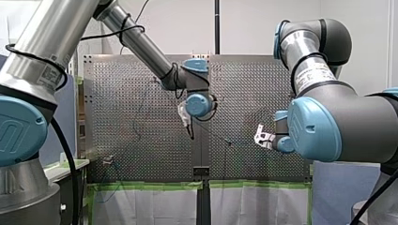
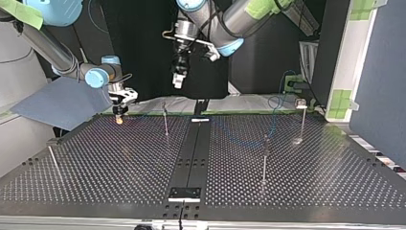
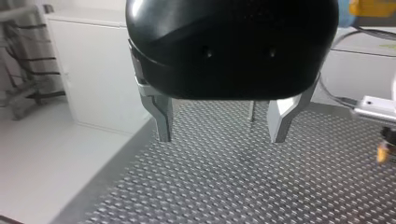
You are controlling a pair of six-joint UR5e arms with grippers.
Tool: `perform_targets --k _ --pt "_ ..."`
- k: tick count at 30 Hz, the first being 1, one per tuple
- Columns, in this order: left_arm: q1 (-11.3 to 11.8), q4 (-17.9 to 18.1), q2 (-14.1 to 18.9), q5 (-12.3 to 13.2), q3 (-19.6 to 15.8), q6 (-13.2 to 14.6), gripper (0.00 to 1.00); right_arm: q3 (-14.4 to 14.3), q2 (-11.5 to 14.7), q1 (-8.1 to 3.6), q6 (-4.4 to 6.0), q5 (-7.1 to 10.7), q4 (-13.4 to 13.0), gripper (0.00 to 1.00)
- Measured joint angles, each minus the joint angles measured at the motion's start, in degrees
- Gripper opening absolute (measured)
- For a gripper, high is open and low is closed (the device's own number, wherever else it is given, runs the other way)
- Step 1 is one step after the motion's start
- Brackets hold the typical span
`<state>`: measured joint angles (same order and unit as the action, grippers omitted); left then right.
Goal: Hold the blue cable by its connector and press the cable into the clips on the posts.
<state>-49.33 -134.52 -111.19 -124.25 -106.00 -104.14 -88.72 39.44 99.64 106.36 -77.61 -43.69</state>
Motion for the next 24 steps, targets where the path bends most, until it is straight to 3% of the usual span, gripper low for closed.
perform_targets --k 14,20,24 --pt "0.25 1.36 7.86 -0.07 -7.88 -0.19 1.0 0.0 -0.09 -0.07 -0.24 -0.11 0.15 0.0" --pt "0.41 0.32 10.47 -0.15 -10.48 -0.19 1.0 0.02 0.23 -0.43 -1.52 -1.58 0.93 0.0" --pt "0.34 -1.4 12.45 -1.26 -12.44 -0.15 1.0 -0.25 2.08 -0.81 -3.52 -3.7 2.89 0.0"
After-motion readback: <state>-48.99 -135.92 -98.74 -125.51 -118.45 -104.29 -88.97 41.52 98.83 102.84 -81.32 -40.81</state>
